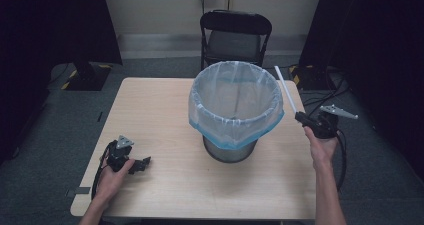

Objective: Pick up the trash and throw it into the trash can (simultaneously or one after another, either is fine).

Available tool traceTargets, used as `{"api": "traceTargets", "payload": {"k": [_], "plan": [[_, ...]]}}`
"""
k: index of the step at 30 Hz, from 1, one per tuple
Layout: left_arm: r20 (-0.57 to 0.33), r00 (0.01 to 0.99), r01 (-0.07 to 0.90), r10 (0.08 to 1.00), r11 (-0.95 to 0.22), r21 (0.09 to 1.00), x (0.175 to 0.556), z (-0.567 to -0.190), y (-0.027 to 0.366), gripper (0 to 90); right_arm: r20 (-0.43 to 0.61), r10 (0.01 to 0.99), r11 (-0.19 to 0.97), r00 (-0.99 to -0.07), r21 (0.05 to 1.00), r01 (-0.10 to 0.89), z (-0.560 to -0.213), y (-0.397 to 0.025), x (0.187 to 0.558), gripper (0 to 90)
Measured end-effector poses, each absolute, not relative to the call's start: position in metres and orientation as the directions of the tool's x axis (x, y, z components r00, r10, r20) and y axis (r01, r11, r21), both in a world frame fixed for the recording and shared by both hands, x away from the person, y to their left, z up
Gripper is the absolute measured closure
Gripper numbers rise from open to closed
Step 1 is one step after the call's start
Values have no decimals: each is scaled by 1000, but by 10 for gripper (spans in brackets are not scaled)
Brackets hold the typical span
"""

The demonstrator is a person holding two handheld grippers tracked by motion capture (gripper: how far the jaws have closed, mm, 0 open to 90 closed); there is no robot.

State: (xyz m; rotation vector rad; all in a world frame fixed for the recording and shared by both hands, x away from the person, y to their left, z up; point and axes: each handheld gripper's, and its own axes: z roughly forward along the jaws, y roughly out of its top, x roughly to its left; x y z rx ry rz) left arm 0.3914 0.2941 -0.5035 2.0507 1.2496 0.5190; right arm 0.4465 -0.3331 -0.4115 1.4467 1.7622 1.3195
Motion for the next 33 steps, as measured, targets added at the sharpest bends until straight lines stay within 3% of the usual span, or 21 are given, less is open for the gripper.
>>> {"api": "traceTargets", "payload": {"k": [21, 29, 33], "plan": [[-4, 462, 620, 887, -319, 717, 392, -503, 294, 1, 170, 917, -57, -362, 951, 303, -362, -322, 436, 814], [-5, 461, 620, 887, -318, 717, 392, -503, 294, 1, 182, 911, -72, -371, 954, 293, -356, -317, 443, 814], [-3, 464, 619, 886, -322, 716, 392, -503, 295, 1, 171, 905, -65, -389, 960, 271, -337, -313, 448, 814]]}}
